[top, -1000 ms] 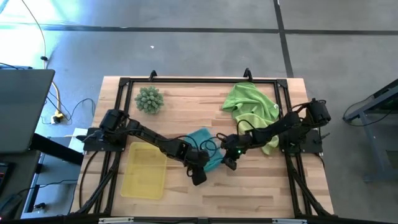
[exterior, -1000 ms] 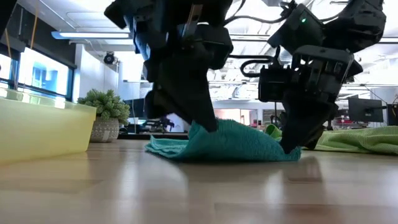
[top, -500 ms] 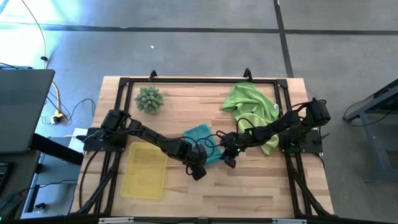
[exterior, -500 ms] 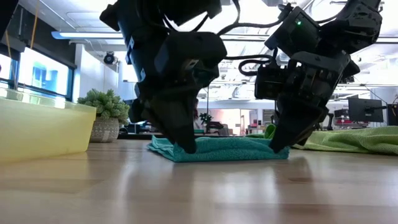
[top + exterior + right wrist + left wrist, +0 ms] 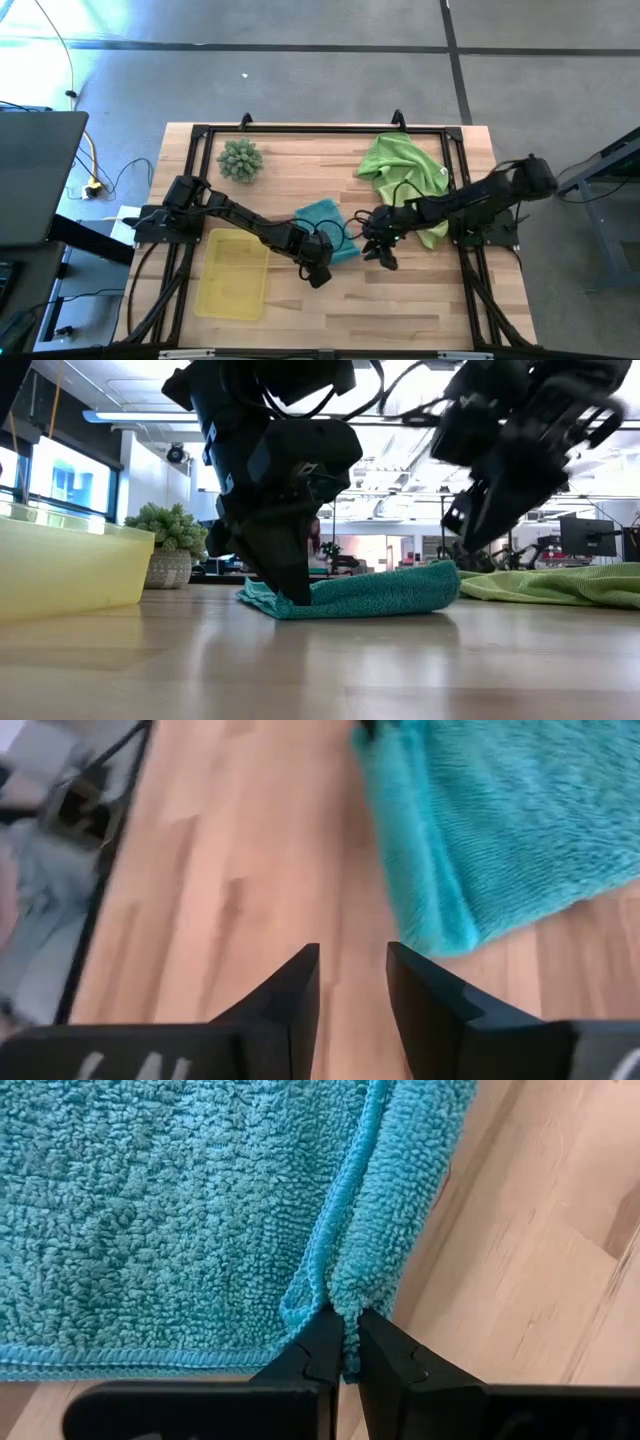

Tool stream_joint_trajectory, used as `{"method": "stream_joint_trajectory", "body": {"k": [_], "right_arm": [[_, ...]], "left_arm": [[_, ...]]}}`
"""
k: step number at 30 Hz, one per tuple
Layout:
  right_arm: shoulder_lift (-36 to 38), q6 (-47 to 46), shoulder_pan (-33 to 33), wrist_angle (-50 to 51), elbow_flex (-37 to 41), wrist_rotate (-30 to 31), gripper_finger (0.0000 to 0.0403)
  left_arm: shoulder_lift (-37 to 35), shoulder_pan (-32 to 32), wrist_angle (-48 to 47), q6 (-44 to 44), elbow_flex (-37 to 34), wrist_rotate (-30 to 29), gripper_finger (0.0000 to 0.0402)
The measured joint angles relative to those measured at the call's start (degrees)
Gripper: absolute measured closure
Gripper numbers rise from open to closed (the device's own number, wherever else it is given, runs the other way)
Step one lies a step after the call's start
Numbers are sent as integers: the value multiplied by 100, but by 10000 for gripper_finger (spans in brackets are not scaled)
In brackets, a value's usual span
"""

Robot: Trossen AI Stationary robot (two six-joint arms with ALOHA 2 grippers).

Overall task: Roll microfiber towels into tight, uniform cylinder then place into a basket
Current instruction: Roll the blue towel

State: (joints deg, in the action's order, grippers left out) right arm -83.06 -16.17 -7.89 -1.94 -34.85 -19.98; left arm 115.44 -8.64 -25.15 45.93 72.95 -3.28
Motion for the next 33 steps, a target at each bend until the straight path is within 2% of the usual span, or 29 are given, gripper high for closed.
{"method": "stream_joint_trajectory", "body": {"k": [3, 5, 7, 10, 14, 17, 20, 33], "right_arm": [[321, 691, -152, 24, 0, 50, 291], [412, 1461, -344, -95, 0, 317, 290], [374, 2143, -545, -189, 0, 749, 290], [96, 2613, -743, -394, 0, 1107, 290], [-438, 2803, -782, -607, 0, 1172, 290], [-778, 2827, -728, -809, 0, 1608, 290], [-1002, 2827, -644, -1049, 0, 1702, 290], [-1071, 3083, -425, -1298, 0, 1876, 287]], "left_arm": [[2, 2, -3, 0, 0, -1, 387], [3, 2, -4, 31, -2, -5, 387], [4, 2, 0, 39, -2, -3, 387], [7, 2, -4, 40, -4, 2, 387], [7, 2, -6, 39, -4, 2, 387], [7, 2, -8, 42, -4, 4, 387], [9, 4, -10, 42, -4, 4, 387], [11, 4, 7, 65, -11, 0, 387]]}}
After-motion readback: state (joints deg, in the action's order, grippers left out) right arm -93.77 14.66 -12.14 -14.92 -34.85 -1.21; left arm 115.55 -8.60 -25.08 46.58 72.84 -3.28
